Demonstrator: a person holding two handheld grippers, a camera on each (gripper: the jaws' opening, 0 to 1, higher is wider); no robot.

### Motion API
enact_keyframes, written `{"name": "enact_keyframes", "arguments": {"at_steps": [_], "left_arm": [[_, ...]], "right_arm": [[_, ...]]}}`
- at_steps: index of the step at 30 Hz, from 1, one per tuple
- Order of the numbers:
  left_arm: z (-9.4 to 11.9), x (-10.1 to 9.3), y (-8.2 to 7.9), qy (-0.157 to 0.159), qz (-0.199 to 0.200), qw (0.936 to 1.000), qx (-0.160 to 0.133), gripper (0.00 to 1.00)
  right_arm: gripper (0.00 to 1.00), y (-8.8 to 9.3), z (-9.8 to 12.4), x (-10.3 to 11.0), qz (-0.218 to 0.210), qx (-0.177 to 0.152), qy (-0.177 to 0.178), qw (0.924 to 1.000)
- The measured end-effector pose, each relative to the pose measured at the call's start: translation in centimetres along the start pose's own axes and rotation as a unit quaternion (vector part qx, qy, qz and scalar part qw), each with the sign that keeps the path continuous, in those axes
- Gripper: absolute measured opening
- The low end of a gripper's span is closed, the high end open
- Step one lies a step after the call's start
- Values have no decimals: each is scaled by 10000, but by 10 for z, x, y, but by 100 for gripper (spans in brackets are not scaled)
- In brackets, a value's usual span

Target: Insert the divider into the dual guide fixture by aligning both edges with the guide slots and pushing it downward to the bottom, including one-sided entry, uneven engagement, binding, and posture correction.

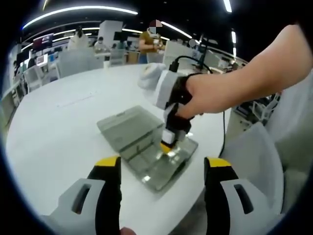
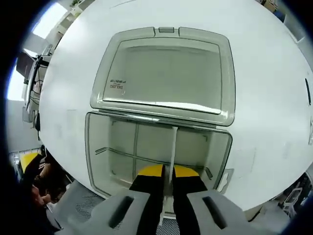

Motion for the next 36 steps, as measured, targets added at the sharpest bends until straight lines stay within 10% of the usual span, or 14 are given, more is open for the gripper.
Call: {"name": "enact_keyframes", "arguments": {"at_steps": [36], "left_arm": [[-1, -5, -3, 14, 31, 10000, -54, 67]], "right_arm": [[6, -6, 13, -10, 39, -211, -408, 9989]]}}
Point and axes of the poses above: the point that each gripper's makers call its tool centre point, and the gripper's own axes: z roughly backward along the fingers, x roughly to its left, y roughly out of its underside, the point moved 8 cm from there along z, roughly backward along the fingers, and after that the axes turned 9 degrees about -x, right-handed, at the moved point
